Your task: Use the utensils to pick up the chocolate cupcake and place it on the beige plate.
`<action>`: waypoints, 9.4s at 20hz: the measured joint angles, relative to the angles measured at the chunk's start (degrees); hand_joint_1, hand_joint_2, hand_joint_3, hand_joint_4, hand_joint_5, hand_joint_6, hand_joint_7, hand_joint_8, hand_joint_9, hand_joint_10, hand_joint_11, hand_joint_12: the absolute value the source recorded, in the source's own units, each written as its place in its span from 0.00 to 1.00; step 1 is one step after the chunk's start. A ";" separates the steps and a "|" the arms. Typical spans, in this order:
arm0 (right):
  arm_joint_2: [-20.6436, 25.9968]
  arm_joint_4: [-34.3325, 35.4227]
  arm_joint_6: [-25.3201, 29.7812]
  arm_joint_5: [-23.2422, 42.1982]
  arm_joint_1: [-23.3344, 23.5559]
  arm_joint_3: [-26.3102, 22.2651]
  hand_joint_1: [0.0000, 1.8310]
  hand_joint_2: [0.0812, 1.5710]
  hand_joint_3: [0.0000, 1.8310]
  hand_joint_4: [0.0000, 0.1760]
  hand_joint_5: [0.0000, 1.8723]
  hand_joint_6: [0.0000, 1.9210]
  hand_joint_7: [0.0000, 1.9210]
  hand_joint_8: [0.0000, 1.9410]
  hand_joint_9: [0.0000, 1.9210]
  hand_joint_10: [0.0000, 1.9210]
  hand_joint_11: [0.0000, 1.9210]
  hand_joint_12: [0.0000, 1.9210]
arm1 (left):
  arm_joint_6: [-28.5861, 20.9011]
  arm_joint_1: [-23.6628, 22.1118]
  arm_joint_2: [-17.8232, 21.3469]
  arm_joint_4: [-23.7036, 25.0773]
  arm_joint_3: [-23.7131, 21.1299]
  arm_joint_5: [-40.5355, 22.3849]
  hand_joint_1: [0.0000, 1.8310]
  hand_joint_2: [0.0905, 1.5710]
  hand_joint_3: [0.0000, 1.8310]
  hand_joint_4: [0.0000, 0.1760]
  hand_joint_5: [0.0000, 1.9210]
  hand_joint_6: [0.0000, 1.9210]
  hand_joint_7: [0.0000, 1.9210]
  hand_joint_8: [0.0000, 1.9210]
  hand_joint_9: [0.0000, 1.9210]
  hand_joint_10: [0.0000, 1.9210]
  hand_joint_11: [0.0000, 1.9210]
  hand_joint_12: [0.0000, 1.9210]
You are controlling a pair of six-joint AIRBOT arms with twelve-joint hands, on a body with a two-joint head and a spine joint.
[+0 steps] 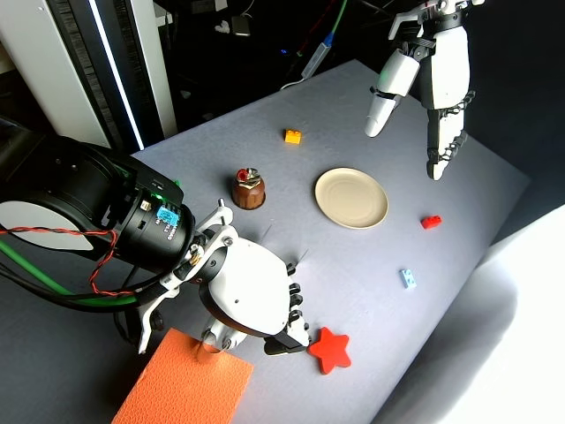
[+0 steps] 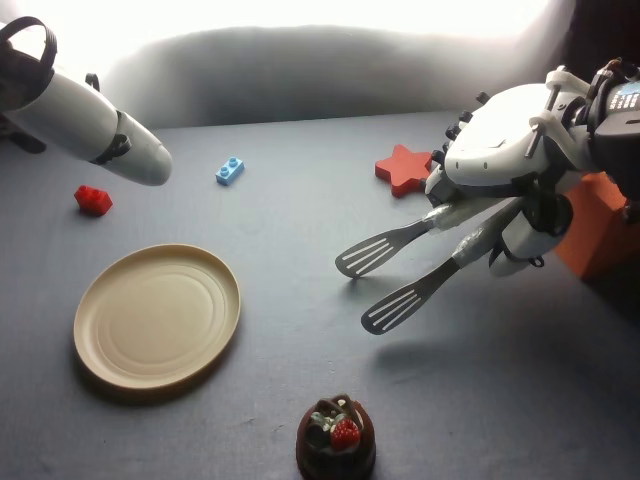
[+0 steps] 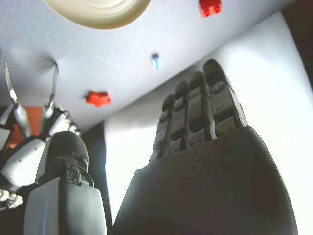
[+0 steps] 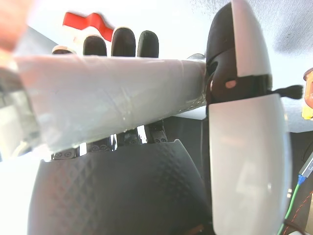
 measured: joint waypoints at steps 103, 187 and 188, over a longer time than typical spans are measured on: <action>7.41 -0.24 -11.19 17.73 -6.88 -20.52 0.56 0.64 0.00 0.00 0.31 0.53 0.25 0.74 0.22 0.83 0.24 0.92 | 0.00 -0.17 0.00 0.02 0.00 0.11 0.19 0.68 0.00 0.00 0.02 0.00 0.04 0.00 0.05 0.00 0.00 0.19; -25.20 13.11 -13.22 16.68 1.40 14.51 0.66 0.74 0.00 0.00 0.45 0.55 0.44 0.72 0.39 0.71 0.36 0.86 | -0.02 0.02 -0.20 -0.09 0.00 -0.02 0.23 0.66 0.00 0.00 0.06 0.00 0.07 0.00 0.06 0.00 0.00 0.19; -25.18 13.11 -13.22 16.68 1.40 14.51 0.66 0.74 0.00 0.00 0.47 0.52 0.45 0.72 0.38 0.73 0.36 0.86 | 0.00 0.02 -0.20 0.07 0.00 0.02 0.24 0.66 0.00 0.00 0.07 0.00 0.07 0.00 0.07 0.00 0.00 0.18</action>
